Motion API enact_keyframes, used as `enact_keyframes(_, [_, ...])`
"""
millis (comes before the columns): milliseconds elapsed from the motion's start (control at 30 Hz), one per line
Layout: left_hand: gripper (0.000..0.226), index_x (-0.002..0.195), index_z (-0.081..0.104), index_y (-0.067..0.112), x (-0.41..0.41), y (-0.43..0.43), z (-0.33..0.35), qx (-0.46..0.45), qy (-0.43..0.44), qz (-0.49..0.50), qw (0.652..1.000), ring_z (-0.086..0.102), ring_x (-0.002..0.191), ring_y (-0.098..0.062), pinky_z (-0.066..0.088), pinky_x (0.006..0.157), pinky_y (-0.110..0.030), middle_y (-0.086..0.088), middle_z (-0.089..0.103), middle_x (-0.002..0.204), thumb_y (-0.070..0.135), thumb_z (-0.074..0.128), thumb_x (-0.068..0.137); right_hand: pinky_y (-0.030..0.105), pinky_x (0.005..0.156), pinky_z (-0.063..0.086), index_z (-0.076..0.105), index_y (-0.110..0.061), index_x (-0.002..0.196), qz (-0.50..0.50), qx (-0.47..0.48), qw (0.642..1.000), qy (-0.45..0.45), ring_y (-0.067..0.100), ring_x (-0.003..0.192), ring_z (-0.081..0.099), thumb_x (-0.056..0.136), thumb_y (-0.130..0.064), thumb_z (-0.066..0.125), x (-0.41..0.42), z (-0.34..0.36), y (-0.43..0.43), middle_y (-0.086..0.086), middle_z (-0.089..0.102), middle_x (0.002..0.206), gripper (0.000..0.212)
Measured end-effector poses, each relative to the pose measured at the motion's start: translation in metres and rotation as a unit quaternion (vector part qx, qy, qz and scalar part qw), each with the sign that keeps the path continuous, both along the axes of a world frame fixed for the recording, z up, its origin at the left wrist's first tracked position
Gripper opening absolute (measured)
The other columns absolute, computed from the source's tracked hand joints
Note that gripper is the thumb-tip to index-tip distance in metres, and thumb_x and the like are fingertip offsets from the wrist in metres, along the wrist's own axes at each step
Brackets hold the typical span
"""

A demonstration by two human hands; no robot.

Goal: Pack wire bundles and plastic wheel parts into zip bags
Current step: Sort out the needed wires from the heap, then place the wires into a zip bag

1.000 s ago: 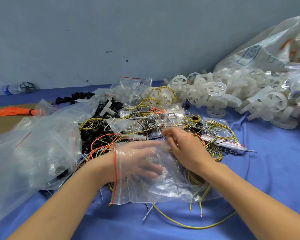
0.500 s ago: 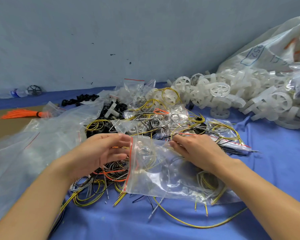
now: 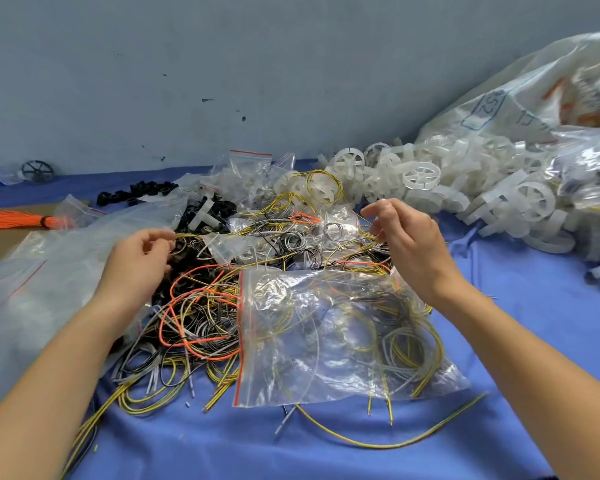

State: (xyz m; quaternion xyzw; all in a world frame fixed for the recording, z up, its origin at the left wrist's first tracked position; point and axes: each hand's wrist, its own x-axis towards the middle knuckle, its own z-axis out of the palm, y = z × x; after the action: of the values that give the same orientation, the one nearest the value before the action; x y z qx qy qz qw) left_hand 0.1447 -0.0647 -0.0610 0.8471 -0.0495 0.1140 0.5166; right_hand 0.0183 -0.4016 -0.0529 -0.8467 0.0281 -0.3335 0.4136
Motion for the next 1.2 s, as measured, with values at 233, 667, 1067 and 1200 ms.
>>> enact_keyframes(233, [0.041, 0.141, 0.048, 0.018, 0.013, 0.005, -0.026, 0.306, 0.030, -0.049, 0.950, 0.061, 0.090, -0.025, 0.047, 0.081, -0.035, -0.013, 0.056, 0.136, 0.020, 0.047, 0.100, 0.017, 0.053, 0.047, 0.068, -0.015, 0.090, 0.032, 0.358, 0.933, 0.000, 0.006, 0.051, 0.055, 0.107, -0.031, 0.035, 0.007, 0.021, 0.011, -0.004, 0.060, 0.064, 0.040])
enact_keyframes(667, [0.049, 0.145, 0.037, 0.037, 0.019, -0.001, -0.022, 0.498, 0.101, -0.082, 0.858, 0.038, 0.137, -0.025, 0.015, 0.115, -0.050, 0.000, 0.032, 0.155, 0.026, 0.036, 0.097, 0.024, 0.057, 0.046, 0.067, -0.021, 0.084, -0.013, 0.545, 0.838, 0.029, 0.010, 0.053, 0.050, 0.105, -0.034, 0.037, 0.014, 0.030, 0.006, -0.009, 0.057, 0.057, 0.039])
enact_keyframes(1067, [0.033, 0.130, 0.054, 0.014, 0.013, -0.004, -0.022, 0.450, 0.057, -0.085, 0.887, 0.055, 0.069, -0.017, 0.045, 0.066, -0.031, -0.009, 0.053, 0.107, 0.019, 0.046, 0.099, 0.027, 0.058, 0.045, 0.068, -0.021, 0.084, -0.010, 0.544, 0.838, 0.050, 0.013, 0.056, 0.052, 0.105, -0.036, 0.036, 0.012, 0.025, 0.011, -0.008, 0.059, 0.055, 0.041])
enact_keyframes(1200, [0.027, 0.122, 0.059, 0.012, 0.011, -0.005, -0.023, 0.436, 0.047, -0.065, 0.896, 0.060, 0.065, -0.018, 0.045, 0.056, -0.030, -0.004, 0.057, 0.093, 0.018, 0.049, 0.097, 0.026, 0.058, 0.045, 0.067, -0.021, 0.083, -0.007, 0.543, 0.838, 0.055, 0.013, 0.056, 0.050, 0.105, -0.035, 0.034, 0.011, 0.027, 0.013, -0.009, 0.058, 0.053, 0.042])
